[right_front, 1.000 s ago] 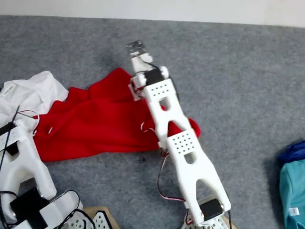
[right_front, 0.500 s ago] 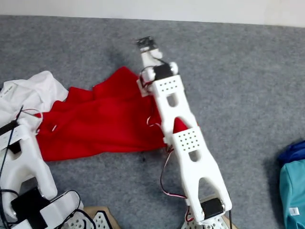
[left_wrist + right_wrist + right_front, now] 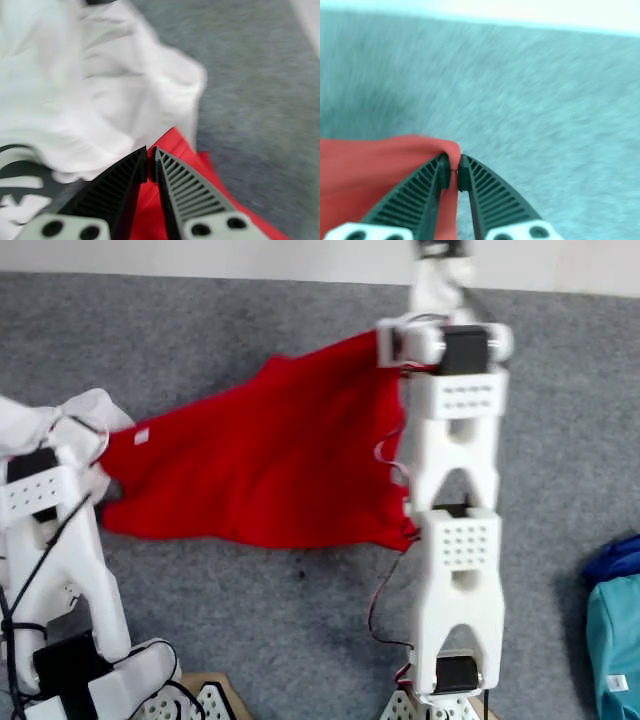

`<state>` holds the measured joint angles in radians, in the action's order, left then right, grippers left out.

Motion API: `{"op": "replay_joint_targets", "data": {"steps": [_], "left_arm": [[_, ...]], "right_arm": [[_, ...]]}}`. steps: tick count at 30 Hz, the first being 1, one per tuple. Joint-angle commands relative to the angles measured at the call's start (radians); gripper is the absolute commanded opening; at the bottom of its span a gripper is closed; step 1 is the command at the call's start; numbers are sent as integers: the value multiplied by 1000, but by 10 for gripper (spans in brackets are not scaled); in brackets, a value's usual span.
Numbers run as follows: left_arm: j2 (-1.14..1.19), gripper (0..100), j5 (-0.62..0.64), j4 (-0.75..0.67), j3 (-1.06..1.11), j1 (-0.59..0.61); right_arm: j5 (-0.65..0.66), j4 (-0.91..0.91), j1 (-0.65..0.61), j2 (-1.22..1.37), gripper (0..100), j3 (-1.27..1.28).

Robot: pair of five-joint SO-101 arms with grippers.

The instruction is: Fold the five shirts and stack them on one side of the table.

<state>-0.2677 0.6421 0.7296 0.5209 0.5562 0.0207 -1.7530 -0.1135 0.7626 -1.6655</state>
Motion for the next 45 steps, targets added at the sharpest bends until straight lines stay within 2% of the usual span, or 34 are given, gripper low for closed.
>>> {"op": "replay_joint_targets", "data": {"steps": [1, 9, 12, 18, 22, 25, 30, 34, 39, 41, 43, 45], "left_arm": [[-35, 7, -12, 11, -99, -5], [-42, 7, -12, 23, -199, -12], [-42, 7, -12, 117, -278, -13], [-35, 7, -20, 471, -522, -71], [-35, 7, -115, 672, -627, -96], [-35, 7, -175, 783, -648, -97], [-42, 7, -247, 884, -645, -81], [-41, 9, -258, 907, -644, -47], [-42, 104, -281, 942, -644, -41], [-44, 83, -281, 937, -653, -38], [-44, 15, -281, 937, -657, -24], [-42, 14, -281, 936, -679, -19]], "right_arm": [[-12, -15, 122, -170, 6, -105], [-9, -15, 143, -263, 6, -104], [9, -16, 107, -363, 5, -7], [44, -12, -27, -808, 5, 653], [44, -10, -85, -1121, 5, 1093], [55, -10, -94, -1314, 5, 1385], [155, -10, -93, -1581, 5, 1762], [158, -7, -93, -1727, 5, 1905], [158, -4, -91, -1761, 5, 1942], [155, 18, -90, -1762, 5, 1942], [150, 39, -79, -1765, 5, 1942], [150, 68, -53, -1765, 5, 1942]]}}
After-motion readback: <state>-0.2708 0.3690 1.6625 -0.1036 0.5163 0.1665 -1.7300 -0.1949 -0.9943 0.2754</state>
